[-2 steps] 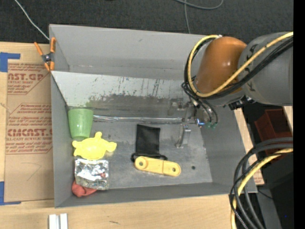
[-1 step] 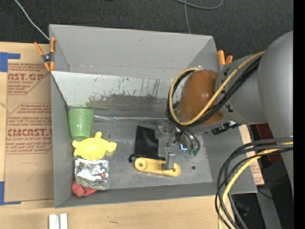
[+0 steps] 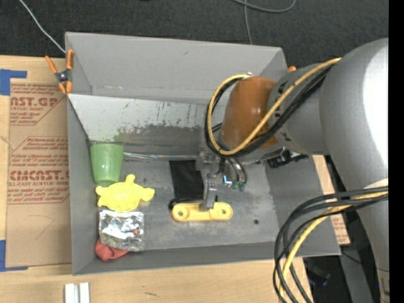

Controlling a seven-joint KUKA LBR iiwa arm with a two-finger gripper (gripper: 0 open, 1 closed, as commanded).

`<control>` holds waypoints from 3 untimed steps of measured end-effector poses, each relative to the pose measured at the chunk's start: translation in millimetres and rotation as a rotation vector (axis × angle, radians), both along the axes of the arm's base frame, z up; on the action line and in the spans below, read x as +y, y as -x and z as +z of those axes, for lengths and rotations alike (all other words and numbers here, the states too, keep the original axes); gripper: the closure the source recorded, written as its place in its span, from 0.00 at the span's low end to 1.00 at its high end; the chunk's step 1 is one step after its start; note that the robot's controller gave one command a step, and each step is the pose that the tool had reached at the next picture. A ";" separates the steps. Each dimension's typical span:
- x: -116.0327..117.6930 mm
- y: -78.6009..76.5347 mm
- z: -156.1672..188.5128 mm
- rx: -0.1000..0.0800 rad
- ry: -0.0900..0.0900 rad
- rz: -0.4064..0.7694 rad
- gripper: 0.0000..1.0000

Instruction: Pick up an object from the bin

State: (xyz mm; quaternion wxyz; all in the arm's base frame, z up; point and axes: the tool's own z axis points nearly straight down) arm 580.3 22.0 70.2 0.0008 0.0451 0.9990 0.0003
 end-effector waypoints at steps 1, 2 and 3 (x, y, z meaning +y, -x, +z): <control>30.7 63.6 -0.2 0.013 -0.001 0.061 0.00; 30.2 38.5 0.6 -0.002 -0.001 0.010 1.00; 30.2 38.5 0.6 -0.002 -0.001 0.010 1.00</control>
Offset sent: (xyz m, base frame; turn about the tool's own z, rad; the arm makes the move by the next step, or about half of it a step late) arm -0.0394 0.0296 -0.0002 -0.0089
